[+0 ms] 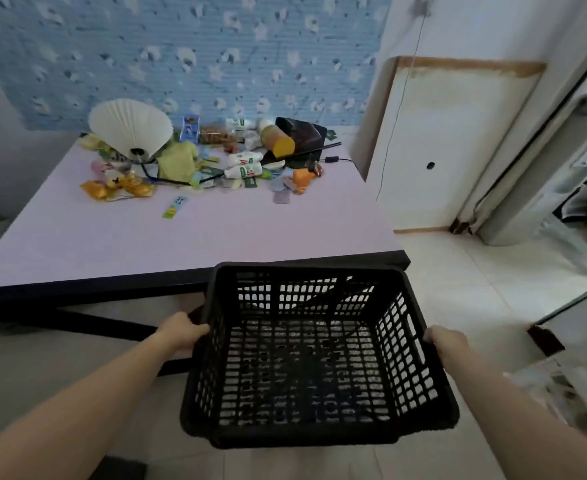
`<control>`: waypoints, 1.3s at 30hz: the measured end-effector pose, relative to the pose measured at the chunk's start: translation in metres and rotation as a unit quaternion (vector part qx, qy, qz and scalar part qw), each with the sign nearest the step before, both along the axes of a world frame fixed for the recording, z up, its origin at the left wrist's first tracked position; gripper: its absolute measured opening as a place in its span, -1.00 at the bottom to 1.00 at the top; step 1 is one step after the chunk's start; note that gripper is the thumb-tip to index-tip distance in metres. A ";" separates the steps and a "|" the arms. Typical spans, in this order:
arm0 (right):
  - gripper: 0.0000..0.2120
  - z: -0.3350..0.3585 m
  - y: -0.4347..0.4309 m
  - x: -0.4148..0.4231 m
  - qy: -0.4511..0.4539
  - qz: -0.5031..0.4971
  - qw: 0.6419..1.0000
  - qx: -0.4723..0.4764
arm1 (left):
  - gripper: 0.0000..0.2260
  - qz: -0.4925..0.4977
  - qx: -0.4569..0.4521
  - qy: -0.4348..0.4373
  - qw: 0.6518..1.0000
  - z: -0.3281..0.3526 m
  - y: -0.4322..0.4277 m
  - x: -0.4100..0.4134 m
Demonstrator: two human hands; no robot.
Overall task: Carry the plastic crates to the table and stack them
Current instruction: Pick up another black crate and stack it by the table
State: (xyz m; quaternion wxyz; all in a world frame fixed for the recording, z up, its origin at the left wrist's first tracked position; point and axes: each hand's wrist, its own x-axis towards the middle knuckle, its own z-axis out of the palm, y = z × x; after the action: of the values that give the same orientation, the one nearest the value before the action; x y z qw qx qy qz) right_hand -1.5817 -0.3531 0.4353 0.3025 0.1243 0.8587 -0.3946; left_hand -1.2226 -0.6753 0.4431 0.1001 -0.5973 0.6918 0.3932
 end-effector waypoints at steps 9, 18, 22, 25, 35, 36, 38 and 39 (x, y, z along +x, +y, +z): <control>-0.88 -0.048 -0.050 -0.087 0.030 0.168 0.984 0.040 | -0.52 0.024 0.021 -0.077 0.997 -0.109 -0.036 -0.029; -0.80 -0.039 -0.075 -0.133 -0.020 0.371 0.923 0.100 | -0.74 -0.033 -0.007 -0.147 0.989 -0.031 0.003 -0.081; -0.83 -0.033 -0.079 -0.143 -0.078 0.425 0.891 0.139 | -0.73 -0.023 -0.042 -0.169 0.984 -0.030 0.009 -0.076; -0.75 -0.026 -0.088 -0.143 -0.005 0.472 0.855 0.216 | -0.74 0.012 -0.063 -0.132 0.989 -0.029 0.018 -0.077; -0.64 0.043 -0.174 -0.056 0.198 0.581 0.779 0.128 | -0.69 0.024 -0.119 -0.001 0.993 0.030 0.027 -0.077; -0.68 0.053 -0.184 -0.036 0.200 0.596 0.771 0.104 | -0.70 0.035 -0.133 0.019 0.990 0.041 0.030 -0.068; -0.69 0.073 -0.205 0.008 0.215 0.618 0.754 0.059 | -0.72 0.069 -0.166 0.056 0.982 0.065 0.038 -0.040; -0.68 0.083 -0.214 0.028 0.227 0.629 0.743 0.040 | -0.72 0.081 -0.178 0.067 0.979 0.075 0.041 -0.025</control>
State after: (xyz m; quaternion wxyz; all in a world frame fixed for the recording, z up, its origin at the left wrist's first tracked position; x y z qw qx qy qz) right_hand -1.5539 -0.5672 0.5179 0.2731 -0.5249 0.8004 -0.0968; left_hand -1.2476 -0.6345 0.5177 -0.0859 -0.6319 0.7053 0.3096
